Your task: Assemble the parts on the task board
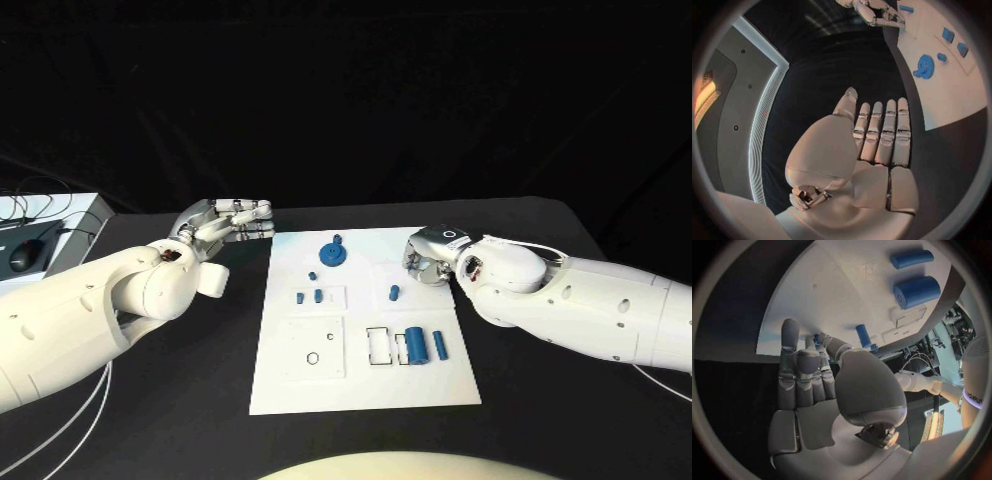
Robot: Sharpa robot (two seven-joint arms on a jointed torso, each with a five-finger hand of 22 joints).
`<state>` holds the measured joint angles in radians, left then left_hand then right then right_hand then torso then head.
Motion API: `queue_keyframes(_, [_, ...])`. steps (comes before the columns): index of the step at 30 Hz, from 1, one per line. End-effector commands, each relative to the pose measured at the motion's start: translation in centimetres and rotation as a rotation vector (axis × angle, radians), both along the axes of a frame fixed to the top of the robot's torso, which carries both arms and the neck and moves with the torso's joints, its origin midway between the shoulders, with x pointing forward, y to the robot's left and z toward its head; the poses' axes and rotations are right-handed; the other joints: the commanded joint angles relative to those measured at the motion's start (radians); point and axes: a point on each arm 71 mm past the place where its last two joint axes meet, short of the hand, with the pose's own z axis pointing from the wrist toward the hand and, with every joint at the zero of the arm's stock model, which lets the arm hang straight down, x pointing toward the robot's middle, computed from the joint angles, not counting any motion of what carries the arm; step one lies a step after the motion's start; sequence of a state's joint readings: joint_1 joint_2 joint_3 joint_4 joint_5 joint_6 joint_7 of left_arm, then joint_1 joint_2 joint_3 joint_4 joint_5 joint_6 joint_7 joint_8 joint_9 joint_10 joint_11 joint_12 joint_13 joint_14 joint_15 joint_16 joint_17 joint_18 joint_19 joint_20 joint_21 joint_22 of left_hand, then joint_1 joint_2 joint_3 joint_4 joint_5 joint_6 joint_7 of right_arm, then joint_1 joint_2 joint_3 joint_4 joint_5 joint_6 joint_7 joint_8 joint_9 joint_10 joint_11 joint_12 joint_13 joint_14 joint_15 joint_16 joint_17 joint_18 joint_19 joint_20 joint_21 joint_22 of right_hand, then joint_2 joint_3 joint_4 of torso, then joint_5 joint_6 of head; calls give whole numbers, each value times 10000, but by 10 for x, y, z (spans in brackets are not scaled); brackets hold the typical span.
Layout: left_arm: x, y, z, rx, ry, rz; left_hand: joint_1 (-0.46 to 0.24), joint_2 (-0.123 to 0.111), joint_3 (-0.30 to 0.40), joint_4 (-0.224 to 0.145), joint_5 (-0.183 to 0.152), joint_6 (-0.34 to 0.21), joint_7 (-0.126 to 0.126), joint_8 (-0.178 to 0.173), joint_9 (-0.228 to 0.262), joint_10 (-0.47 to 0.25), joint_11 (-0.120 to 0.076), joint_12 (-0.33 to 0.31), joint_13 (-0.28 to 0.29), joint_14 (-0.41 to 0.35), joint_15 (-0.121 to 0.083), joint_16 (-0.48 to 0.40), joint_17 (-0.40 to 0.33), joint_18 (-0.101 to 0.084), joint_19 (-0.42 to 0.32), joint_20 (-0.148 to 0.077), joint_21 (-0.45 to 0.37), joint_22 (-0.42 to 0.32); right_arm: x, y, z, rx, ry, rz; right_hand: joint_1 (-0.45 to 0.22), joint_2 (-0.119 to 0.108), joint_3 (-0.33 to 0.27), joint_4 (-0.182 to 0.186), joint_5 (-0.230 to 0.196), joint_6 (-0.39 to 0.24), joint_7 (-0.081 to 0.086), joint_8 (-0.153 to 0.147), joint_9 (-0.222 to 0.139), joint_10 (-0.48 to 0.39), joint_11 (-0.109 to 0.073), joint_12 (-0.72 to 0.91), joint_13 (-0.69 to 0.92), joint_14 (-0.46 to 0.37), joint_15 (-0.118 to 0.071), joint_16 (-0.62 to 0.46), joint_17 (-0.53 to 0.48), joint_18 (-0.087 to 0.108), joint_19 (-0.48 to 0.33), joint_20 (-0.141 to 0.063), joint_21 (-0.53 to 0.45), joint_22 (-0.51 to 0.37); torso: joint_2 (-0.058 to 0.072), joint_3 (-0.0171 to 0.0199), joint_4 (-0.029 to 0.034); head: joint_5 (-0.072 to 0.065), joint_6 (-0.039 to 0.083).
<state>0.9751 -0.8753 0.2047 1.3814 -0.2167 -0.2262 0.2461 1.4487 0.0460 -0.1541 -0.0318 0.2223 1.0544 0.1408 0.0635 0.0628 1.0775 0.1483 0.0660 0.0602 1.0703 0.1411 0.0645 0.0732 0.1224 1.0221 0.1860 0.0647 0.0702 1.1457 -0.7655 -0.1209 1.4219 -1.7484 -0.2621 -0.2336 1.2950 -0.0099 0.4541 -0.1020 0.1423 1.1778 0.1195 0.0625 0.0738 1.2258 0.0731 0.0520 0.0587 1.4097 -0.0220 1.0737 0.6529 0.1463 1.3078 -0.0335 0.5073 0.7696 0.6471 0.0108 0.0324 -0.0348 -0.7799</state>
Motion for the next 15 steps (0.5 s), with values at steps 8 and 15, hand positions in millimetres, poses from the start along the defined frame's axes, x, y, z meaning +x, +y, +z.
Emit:
queue_keyframes(8, [1, 2, -1, -30, 22, -18, -12, 52, 39, -60, -49, -17, 92, -10, -11, -71, 21, -22, -12, 35, -1, -26, 8, -22, 45, 4, 28, -15, -3, -3, 3, 236, -444, -34, 60, 176, 112, -45, -126, 119, -12, 32, 20, 197, -94, 78, 21, 26, -62, -17, 58, 6, 117, -71, -339, 427, -1, 2, -4, 17, -18])
queue_keyframes(15, [1, 3, -1, -11, 49, 14, -22, 57, 76, -74, -37, -29, 114, -11, -11, -85, 28, -23, -12, 18, 4, -29, 5, -21, 36, 8, 26, -17, -6, -7, 15, 978, -850, -7, 132, 128, 93, 4, -128, 128, -17, 29, 17, 208, -95, 68, 17, 22, -62, 1, 120, 15, 180, -65, -568, 748, -12, 4, -9, 51, -33])
